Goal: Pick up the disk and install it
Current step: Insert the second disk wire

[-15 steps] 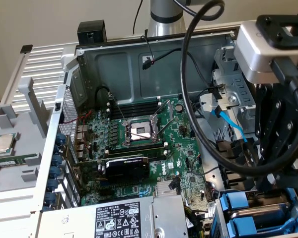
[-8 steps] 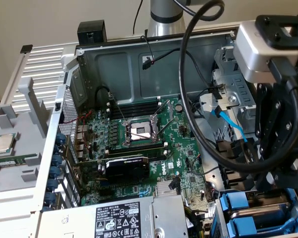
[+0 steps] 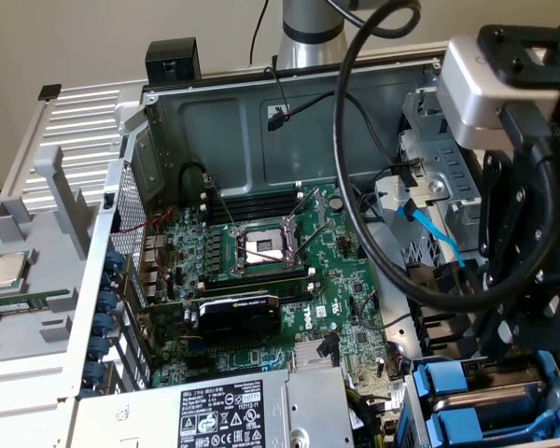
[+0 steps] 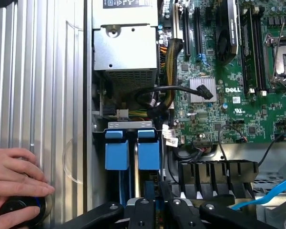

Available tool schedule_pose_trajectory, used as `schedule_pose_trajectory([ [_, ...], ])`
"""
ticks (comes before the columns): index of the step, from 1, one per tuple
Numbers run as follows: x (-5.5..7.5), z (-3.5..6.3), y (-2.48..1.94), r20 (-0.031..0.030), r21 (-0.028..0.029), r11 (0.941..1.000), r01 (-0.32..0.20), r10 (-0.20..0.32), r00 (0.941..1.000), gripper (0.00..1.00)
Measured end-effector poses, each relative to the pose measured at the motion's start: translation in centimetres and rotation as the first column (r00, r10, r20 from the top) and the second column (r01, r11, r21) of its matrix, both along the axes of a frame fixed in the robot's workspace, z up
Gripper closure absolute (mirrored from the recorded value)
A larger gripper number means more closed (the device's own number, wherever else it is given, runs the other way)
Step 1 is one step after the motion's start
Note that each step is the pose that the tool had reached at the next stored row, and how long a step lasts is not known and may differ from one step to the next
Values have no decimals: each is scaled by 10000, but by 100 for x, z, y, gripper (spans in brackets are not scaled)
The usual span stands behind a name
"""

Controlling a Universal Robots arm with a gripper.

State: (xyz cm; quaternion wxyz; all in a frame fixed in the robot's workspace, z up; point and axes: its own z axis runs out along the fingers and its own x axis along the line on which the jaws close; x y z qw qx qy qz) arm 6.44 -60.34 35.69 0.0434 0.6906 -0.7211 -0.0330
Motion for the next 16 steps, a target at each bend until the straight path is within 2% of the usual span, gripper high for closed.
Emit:
schedule_pose_trajectory([
  [16,3,-52,0,1,-10,10000,2,-2,10000,84],
])
